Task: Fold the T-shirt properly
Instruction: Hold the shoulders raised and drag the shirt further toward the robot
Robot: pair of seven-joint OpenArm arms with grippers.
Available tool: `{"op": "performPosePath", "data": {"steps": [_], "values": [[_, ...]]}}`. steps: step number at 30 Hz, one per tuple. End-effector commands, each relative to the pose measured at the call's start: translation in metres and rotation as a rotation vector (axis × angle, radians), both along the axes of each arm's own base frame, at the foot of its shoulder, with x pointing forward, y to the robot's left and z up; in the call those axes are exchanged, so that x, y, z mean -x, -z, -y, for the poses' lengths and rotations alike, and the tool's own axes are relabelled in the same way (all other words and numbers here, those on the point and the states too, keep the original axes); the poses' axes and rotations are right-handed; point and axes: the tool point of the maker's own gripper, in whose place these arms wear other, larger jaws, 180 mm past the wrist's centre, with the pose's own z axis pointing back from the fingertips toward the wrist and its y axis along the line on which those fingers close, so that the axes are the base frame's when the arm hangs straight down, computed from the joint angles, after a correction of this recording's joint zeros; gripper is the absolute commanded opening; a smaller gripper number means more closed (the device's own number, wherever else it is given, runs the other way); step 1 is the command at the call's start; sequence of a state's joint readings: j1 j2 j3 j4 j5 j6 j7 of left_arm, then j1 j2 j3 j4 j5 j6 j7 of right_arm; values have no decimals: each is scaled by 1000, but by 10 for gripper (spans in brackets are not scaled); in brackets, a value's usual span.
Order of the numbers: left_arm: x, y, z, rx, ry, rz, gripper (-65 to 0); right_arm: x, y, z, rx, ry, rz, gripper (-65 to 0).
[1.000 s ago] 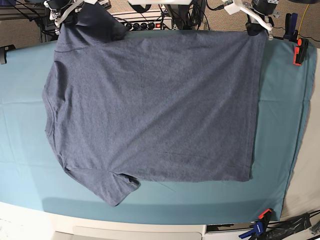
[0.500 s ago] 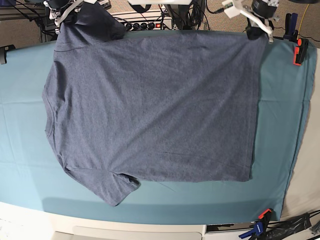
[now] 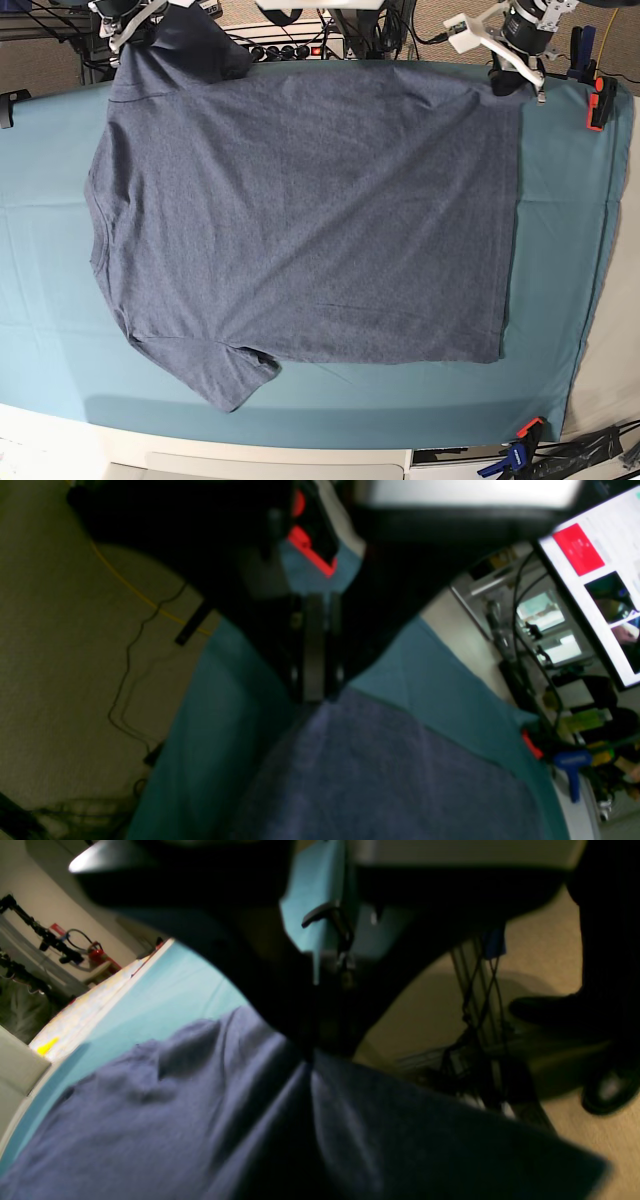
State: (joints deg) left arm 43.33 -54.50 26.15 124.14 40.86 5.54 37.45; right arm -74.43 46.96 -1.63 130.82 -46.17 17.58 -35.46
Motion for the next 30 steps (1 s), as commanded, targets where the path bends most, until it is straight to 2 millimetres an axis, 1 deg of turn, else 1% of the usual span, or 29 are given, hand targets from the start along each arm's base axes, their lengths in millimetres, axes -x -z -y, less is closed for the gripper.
{"op": "performPosePath", "data": {"steps": [1,3,5,8,13,19,21,25,30], "values": [[-6,-6,-3,-8,13,30,-650,-5,-4,8,22,10,20,-650],[-9,-7,-6,2,-6,28,-650,-9,-4,20,42,30,27,-650],[-14,-8,-11,7,-19,31,-650,-11,-4,25,50,35,22,-650],[-17,-10,-15,-5,-18,39,-650,-8,-2,22,39,29,4,-650],[-10,-4,-14,-1,-18,-13,-650,2,3,15,26,24,-27,-650],[-8,-3,-15,-4,-21,-18,-650,11,7,8,37,-4,-46,-650],[-5,-2,-16,-10,-22,-27,-650,11,7,9,43,0,-45,-650],[11,2,-19,-33,-4,-63,-650,10,6,10,58,-10,-36,-650],[23,5,-21,-46,-9,-92,-650,10,6,11,59,-6,-35,-650]]}}
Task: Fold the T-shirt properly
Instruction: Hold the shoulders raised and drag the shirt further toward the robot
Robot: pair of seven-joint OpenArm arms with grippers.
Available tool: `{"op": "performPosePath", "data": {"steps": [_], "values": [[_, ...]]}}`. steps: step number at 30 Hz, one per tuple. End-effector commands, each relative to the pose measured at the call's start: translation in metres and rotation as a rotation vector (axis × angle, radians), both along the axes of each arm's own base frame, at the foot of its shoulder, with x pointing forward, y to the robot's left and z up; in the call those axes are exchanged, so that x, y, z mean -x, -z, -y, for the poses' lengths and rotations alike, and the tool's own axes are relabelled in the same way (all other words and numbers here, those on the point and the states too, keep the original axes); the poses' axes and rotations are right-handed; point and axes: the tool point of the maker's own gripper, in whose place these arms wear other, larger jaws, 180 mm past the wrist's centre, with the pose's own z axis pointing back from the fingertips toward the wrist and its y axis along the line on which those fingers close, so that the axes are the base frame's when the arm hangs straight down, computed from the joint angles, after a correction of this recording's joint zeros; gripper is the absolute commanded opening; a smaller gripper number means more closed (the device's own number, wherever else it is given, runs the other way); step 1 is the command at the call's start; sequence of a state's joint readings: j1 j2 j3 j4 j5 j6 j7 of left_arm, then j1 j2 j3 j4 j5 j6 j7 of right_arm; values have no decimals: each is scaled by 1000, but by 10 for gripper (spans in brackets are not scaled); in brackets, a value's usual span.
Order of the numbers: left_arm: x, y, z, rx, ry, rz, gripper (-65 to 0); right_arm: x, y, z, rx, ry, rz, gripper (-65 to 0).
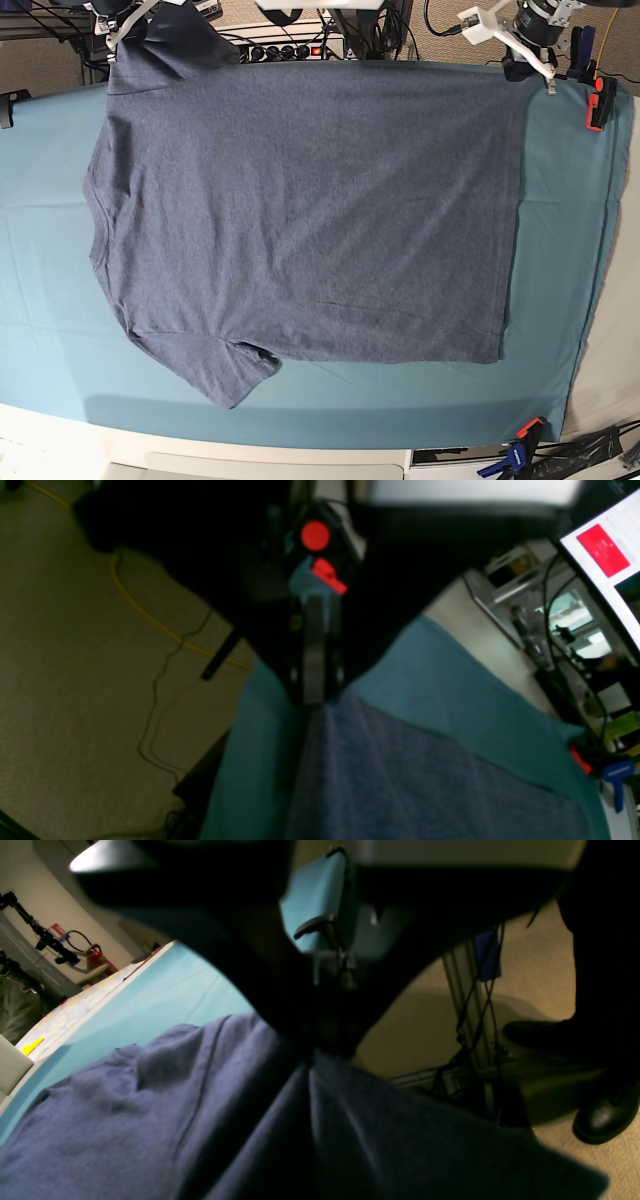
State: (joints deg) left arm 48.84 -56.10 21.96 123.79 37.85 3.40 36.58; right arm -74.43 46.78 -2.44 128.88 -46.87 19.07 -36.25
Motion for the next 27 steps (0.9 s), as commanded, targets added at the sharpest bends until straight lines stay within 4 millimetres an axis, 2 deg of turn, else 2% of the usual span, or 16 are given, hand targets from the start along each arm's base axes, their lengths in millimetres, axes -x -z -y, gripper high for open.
{"op": "performPosePath", "data": {"steps": [1,12,20,24,27], "values": [[0,-4,-3,-14,0,8,-650,-1,-3,2,17,-4,11,-650],[22,-1,-6,-36,4,-34,-650,12,2,-9,-14,5,-26,-650],[21,-1,-8,-45,-2,-34,-650,17,5,-11,-20,15,-47,-650],[18,-2,-8,-48,3,-18,-650,9,0,-9,-1,-8,-2,-650],[6,-8,-8,-43,-4,33,-650,-3,-7,-11,-11,-3,78,-650]]}}
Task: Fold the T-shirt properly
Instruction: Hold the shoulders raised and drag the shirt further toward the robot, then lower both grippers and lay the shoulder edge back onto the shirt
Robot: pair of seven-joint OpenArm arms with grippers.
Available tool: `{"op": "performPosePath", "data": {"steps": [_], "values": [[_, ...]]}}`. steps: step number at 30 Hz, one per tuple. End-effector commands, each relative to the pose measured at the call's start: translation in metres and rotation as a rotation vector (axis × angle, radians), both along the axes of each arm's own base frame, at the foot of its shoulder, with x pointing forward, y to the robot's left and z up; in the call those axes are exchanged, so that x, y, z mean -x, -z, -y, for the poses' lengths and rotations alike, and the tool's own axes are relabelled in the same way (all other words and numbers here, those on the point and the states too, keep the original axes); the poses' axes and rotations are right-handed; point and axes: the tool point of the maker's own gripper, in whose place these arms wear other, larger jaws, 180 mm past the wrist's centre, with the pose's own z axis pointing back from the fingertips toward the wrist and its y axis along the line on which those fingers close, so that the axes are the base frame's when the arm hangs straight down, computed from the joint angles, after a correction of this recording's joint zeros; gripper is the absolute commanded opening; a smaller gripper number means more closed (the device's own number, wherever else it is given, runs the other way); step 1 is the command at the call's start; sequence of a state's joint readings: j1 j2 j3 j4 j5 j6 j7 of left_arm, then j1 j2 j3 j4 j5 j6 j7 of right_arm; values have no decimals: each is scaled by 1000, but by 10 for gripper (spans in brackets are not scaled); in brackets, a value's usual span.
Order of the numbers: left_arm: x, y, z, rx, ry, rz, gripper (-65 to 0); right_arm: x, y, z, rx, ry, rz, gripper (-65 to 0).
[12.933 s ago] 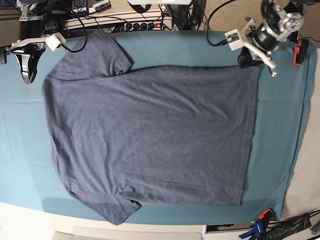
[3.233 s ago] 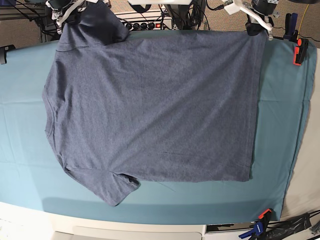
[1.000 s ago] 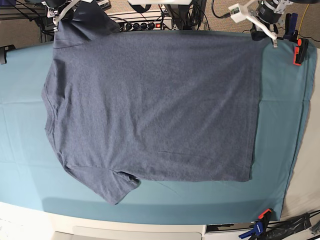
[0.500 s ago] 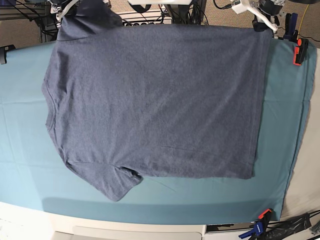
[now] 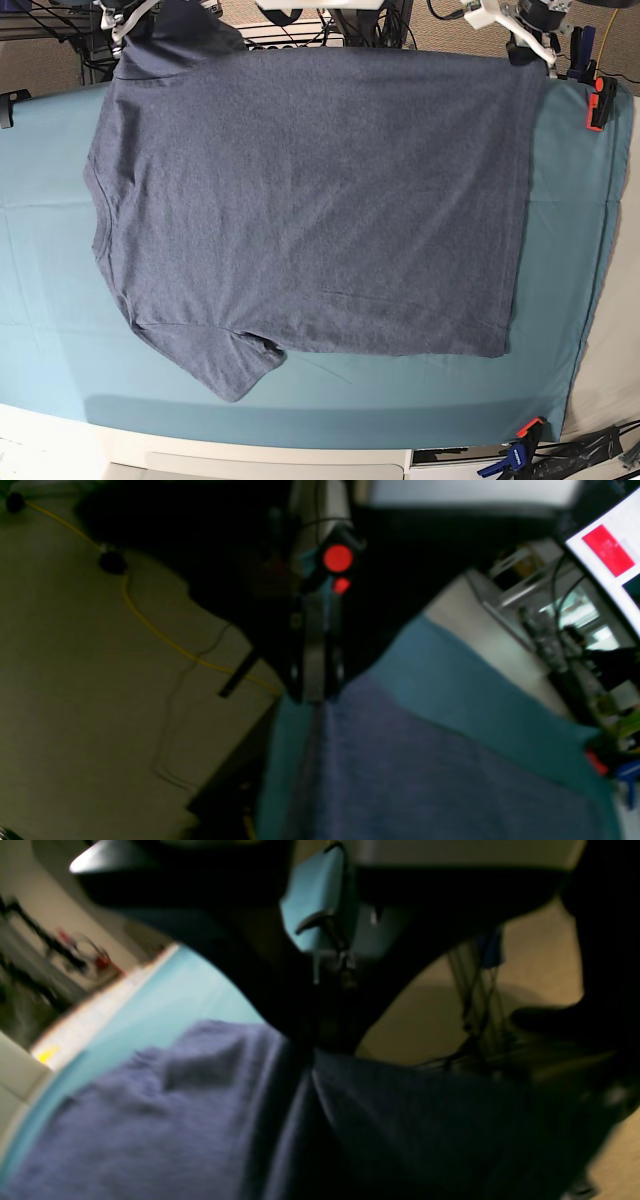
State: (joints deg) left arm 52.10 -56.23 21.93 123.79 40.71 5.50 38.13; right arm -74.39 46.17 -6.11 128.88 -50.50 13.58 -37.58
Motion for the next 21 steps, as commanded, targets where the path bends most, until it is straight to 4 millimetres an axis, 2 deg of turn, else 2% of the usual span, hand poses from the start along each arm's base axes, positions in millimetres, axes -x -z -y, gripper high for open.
{"op": "performPosePath", "data": {"steps": [1,11,21], "values": [[-10,-9,-2,-12,6,50,-650,-3,-5,0,6,0,22,-650],[-29,-15,-1,-11,13,105,-650,-15,-14,-8,-28,-6,88,-650],[-62,-27,-1,-3,3,195,-650,-82,-30,-22,-126,-10,270,-650]]}}
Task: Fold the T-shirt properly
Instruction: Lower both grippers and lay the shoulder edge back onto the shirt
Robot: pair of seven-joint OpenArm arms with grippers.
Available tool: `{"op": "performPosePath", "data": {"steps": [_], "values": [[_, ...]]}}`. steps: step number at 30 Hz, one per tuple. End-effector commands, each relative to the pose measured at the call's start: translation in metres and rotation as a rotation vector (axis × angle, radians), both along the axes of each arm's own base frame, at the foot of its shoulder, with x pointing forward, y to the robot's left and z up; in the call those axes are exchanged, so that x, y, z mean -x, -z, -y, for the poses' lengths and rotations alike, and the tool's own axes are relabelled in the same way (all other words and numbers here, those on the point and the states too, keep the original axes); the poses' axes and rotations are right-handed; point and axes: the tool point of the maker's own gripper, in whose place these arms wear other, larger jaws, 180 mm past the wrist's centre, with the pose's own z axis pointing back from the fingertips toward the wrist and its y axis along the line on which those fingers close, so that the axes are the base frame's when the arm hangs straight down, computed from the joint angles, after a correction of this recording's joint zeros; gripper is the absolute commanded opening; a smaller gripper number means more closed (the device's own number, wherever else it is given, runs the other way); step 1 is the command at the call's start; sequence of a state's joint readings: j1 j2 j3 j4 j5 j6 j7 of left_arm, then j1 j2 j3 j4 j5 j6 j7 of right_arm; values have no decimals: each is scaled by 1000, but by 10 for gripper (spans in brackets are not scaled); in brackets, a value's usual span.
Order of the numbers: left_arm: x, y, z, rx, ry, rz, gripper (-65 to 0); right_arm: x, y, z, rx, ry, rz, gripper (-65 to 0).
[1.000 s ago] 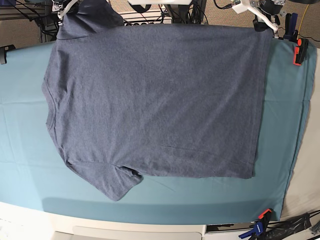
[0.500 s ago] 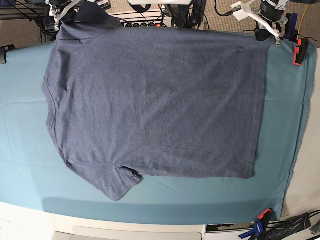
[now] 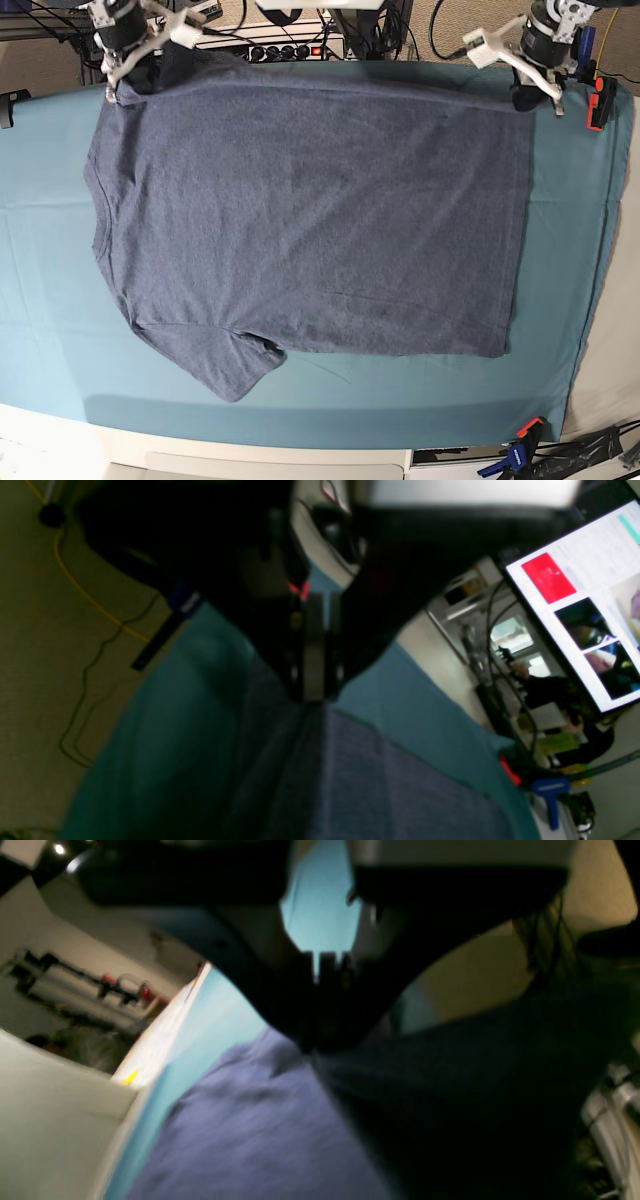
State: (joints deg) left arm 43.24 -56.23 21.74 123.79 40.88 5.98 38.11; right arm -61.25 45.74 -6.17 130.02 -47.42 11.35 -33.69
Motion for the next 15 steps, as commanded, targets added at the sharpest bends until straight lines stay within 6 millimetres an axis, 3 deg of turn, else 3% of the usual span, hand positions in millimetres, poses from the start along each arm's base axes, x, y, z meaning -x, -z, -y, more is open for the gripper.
{"op": "performPosePath", "data": {"steps": [1,15], "values": [[-8,-9,0,-4,7,38,-650,-11,-9,-4,-14,-12,45,-650],[-37,-17,9,93,-6,70,-650,-82,-35,-33,-216,-40,170,-650]]}}
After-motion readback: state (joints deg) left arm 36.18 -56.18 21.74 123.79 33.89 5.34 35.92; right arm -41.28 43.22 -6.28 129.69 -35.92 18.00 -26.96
